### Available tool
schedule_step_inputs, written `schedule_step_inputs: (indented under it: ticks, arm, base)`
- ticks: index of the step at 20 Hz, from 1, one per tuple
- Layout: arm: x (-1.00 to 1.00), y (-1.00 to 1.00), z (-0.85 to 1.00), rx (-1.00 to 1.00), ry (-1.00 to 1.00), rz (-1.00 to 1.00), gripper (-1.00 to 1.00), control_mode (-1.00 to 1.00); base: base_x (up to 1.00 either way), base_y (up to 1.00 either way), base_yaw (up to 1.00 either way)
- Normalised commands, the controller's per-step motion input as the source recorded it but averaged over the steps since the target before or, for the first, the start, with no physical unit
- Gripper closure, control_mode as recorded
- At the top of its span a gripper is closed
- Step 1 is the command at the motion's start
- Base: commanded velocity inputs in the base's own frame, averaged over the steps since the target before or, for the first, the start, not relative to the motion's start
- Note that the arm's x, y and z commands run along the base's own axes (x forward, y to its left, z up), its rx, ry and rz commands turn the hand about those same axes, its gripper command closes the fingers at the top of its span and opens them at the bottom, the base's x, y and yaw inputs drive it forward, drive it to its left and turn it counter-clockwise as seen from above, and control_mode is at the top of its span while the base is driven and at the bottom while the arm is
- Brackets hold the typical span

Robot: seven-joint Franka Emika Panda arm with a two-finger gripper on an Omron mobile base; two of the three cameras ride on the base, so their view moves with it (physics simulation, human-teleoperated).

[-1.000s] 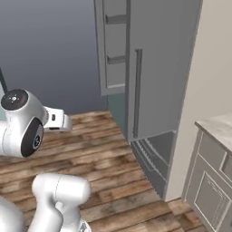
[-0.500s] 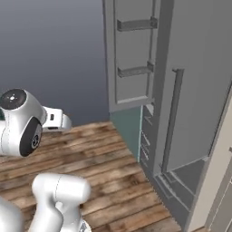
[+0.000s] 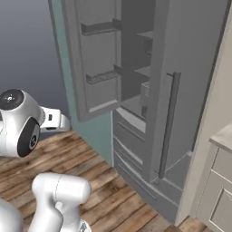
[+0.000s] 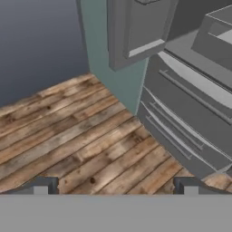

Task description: Retrieve the sausage and cheese from the fridge and place them on the cutting board on the counter.

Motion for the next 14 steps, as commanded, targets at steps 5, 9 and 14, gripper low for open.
schedule_step_inputs:
  ticks: [5,9,14]
  arm:
    - [0.00,0.00,0.00,0.00,0.00,0.00,-1.00,1.00]
    - [0.00,0.00,0.00,0.00,0.00,0.00,-1.00,1.00]
    - [0.00,0.00,0.00,0.00,0.00,0.00,-1.00,1.00]
  base:
    - [0.76,0.39,-0.41]
    - [0.17,0.24,-0.30]
    - [-0.08,0.04,-0.23]
